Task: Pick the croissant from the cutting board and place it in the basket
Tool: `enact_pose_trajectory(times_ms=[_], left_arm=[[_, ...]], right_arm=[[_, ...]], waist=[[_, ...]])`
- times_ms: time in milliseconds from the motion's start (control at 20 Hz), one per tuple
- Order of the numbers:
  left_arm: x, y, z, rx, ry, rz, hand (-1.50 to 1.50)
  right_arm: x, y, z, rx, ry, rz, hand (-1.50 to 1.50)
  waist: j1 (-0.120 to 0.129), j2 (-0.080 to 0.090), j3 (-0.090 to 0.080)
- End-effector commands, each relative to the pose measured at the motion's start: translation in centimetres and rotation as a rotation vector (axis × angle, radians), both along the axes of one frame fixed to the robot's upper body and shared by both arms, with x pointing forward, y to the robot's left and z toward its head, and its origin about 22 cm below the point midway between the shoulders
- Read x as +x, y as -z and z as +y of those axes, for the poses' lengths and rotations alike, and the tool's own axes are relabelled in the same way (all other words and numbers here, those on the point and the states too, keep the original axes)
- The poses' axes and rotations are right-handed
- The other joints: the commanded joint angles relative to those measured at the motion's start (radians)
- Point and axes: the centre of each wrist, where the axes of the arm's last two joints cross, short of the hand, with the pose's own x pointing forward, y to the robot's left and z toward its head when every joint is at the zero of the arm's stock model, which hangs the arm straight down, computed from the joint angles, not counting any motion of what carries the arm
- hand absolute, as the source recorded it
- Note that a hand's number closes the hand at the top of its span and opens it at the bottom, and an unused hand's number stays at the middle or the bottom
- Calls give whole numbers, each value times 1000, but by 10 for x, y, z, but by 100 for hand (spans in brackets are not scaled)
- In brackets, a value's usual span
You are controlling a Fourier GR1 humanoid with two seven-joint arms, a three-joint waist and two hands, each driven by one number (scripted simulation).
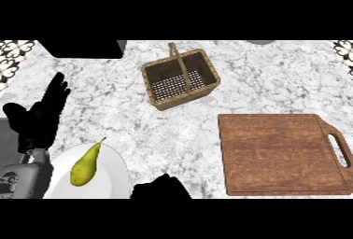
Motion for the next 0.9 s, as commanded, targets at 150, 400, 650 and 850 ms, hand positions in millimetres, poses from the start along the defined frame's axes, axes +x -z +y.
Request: enact_pose_trajectory(times_ms=[150, 400, 650, 850], left_arm=[[-1, 8, -8, 4, 16, -10, 0], [-1, 6, -8, -5, 31, 7, 0], [3, 10, -22, 1, 27, -7, 0], [2, -13, -17, -20, -6, -18, 0]], right_arm=[[48, -131, 0, 13, 30, -163, 150], [81, -182, 34, -87, 98, -110, 150], [139, -192, 45, -127, 111, -59, 150], [159, -200, 55, -158, 128, -54, 150]], waist=[[20, 6, 0], [28, 7, 2], [12, 12, 4], [17, 9, 4]])
